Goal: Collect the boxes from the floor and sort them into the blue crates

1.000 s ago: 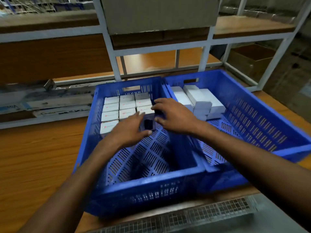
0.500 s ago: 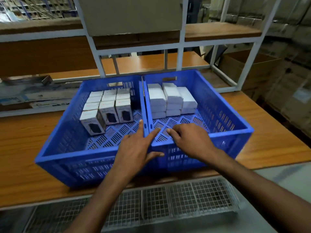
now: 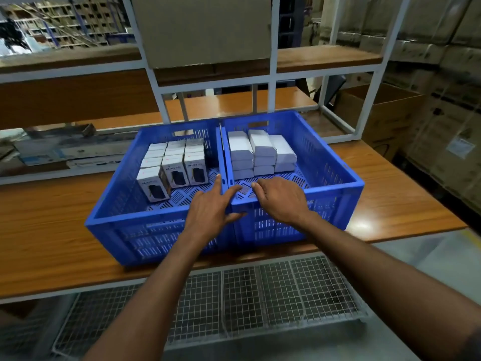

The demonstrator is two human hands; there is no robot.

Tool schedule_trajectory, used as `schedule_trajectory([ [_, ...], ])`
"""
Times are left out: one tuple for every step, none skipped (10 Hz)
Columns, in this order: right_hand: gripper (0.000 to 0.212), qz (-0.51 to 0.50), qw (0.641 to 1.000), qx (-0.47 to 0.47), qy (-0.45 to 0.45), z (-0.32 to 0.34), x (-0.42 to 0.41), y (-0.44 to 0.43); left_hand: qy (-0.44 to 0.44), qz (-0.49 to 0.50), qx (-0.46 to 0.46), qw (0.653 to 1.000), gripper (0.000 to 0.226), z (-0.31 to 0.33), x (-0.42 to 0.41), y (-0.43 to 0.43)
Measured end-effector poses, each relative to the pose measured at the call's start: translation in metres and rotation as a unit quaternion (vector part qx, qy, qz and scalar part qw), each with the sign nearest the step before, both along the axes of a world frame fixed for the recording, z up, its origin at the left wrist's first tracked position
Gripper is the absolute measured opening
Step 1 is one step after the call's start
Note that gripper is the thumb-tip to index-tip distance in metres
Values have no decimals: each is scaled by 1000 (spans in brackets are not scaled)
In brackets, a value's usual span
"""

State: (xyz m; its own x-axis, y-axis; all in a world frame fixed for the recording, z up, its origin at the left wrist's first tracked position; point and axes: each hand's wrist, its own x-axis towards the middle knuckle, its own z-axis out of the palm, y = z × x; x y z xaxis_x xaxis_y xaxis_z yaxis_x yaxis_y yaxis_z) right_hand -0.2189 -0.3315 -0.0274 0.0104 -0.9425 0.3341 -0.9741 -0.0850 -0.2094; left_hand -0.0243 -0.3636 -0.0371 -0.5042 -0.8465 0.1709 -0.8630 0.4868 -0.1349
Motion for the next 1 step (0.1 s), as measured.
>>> schedule_trajectory([
  [33,24,998,1,-57,4,-2,6,49,-25,39,998,90,4,4,6],
])
